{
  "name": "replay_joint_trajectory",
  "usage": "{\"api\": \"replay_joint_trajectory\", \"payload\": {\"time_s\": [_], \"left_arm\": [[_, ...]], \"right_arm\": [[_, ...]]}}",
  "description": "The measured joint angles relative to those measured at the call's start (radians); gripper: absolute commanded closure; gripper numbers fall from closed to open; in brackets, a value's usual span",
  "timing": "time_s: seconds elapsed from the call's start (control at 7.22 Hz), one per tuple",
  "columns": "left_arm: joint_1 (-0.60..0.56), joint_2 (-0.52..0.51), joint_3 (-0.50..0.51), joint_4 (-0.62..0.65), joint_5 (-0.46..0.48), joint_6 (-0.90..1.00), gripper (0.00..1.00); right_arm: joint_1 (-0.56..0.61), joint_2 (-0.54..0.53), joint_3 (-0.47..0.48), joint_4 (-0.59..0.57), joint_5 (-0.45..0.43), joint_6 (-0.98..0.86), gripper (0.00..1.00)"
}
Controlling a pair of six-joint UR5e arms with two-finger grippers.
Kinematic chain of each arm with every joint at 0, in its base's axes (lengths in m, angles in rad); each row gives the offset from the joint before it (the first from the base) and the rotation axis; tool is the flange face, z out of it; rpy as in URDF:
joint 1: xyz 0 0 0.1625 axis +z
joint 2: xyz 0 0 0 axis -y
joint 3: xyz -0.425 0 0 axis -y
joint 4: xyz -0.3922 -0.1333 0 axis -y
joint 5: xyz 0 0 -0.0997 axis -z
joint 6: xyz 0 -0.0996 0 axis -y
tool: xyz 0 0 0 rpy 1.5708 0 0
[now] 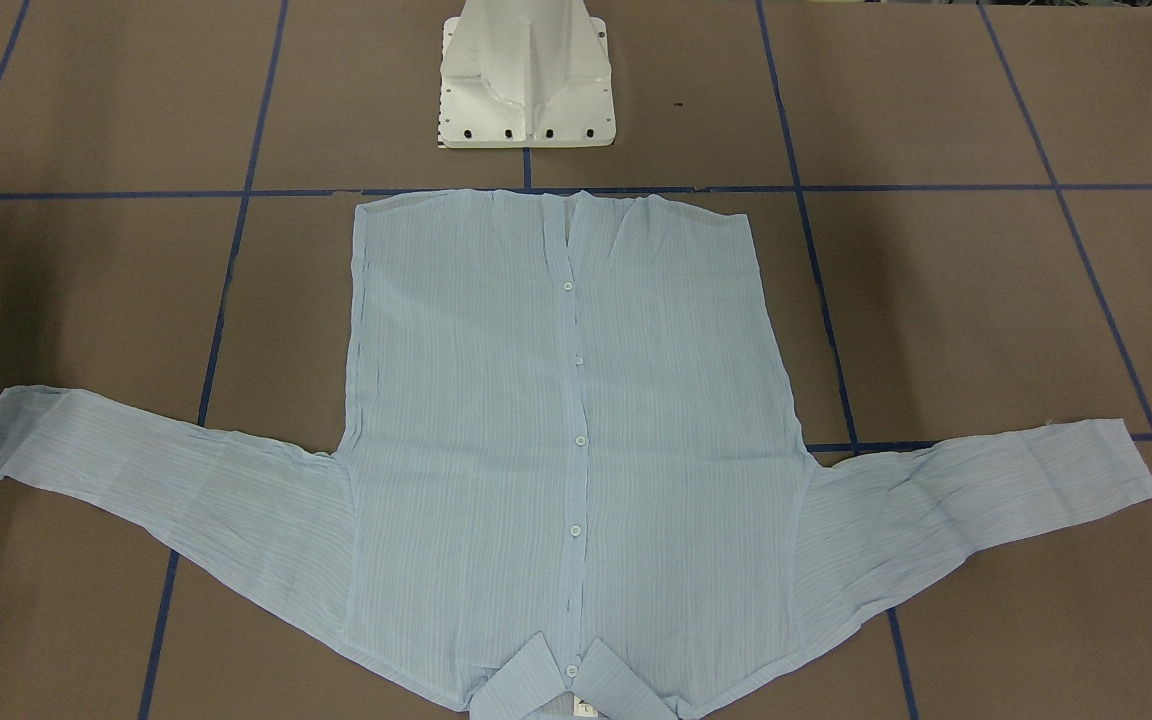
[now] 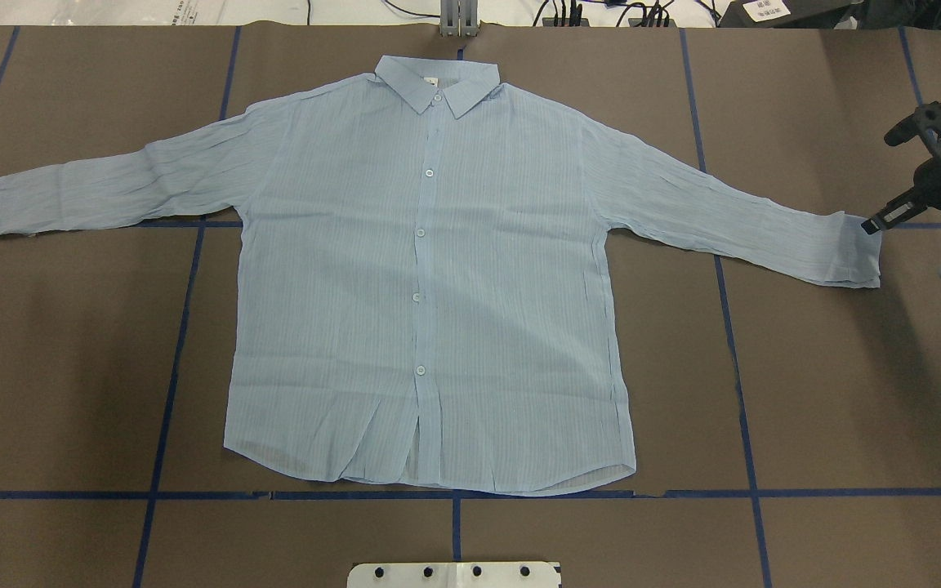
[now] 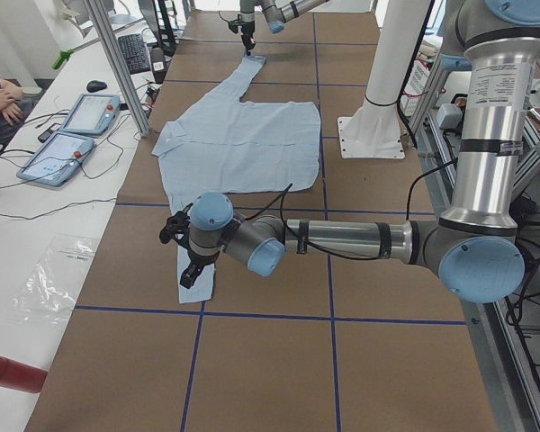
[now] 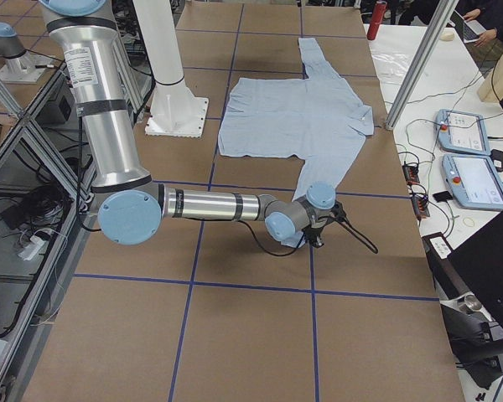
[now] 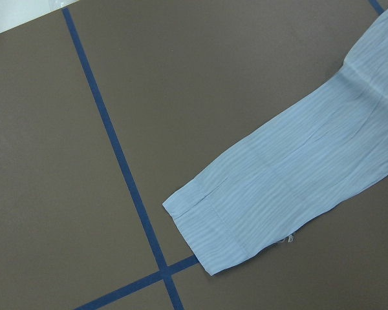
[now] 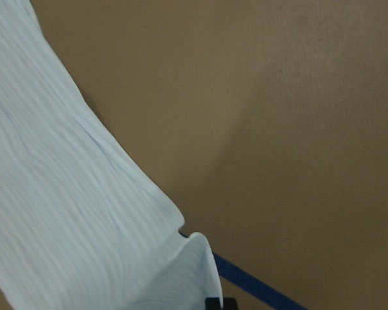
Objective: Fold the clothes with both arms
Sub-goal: 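Lower the right gripper to the cuff of the sleeve nearest it and grasp, then carry the grasped sleeve with the right gripper across the shirt toward the collar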
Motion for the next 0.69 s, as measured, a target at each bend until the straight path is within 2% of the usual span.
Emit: {"api": "replay_joint_trajectory", "payload": {"time_s": [0.28, 0.42, 0.55, 0.69], "left_arm": [[0.0, -0.002, 0.003, 0.0, -0.001, 0.0, 0.01], [0.001, -0.005, 0.007, -0.001, -0.001, 0.0, 0.01], [0.001, -0.008, 0.012, -0.001, -0.001, 0.0, 0.01], [0.001, -0.012, 0.015, -0.001, -0.002, 0.0, 0.01]], "right_arm": [[-0.015, 0.042, 0.099, -0.003, 0.063, 0.265, 1.0], [-0.053, 0.064, 0.148, 0.0, 0.061, 0.403, 1.0], [-0.101, 0.101, 0.185, 0.002, 0.034, 0.549, 1.0], [-0.166, 0.144, 0.218, 0.003, -0.029, 0.697, 1.0]]}}
